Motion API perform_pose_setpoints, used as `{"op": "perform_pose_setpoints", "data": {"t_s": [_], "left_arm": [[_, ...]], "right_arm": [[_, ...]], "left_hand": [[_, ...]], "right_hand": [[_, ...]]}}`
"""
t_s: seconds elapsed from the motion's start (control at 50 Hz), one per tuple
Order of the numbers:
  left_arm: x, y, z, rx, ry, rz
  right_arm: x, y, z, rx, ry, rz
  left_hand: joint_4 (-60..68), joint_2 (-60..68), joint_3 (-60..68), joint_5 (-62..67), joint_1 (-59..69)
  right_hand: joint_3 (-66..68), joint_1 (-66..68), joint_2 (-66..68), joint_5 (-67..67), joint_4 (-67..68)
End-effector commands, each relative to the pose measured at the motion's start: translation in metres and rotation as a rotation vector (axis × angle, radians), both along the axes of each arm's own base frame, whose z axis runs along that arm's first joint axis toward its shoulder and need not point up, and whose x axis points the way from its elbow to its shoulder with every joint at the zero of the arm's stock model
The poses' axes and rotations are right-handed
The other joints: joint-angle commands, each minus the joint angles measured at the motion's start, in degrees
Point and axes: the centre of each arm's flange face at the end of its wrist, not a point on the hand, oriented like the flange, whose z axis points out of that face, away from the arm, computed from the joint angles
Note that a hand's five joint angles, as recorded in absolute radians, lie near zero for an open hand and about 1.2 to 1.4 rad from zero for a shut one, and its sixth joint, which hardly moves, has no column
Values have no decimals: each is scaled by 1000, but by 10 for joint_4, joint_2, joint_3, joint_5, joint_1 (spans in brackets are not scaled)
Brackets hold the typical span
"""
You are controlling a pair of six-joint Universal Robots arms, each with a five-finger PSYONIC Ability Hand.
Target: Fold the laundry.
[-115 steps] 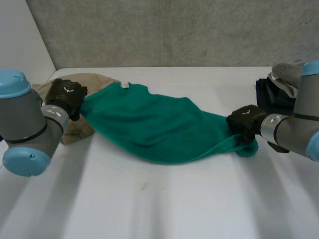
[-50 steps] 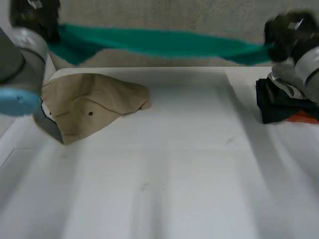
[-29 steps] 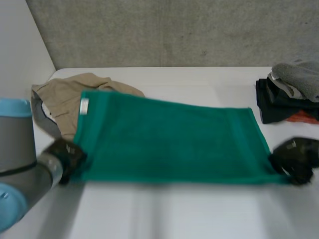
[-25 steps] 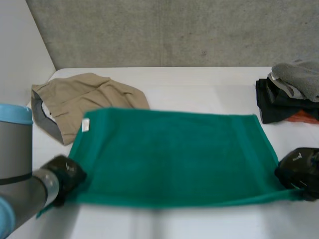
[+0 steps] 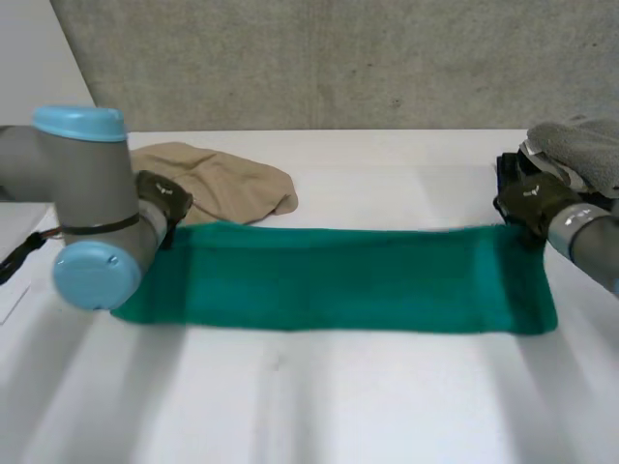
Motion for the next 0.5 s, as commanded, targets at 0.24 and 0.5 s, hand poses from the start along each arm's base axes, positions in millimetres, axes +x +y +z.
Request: {"op": "perform_pose_setpoints", "data": {"t_s": [0.24, 0.5], "left_arm": [[-32, -49, -22, -106, 6, 35], [-18, -11, 39, -159, 181, 65]], "right_arm": [[38, -49, -50, -85, -2, -68], [9, 28, 0, 235, -108, -82]], "left_hand": [[-587, -585, -581, -576, -543], [-587, -585, -581, -576, -543]], "right_hand": [[-578, -549, -572, -578, -586], [-578, -549, -572, -578, -586]]}}
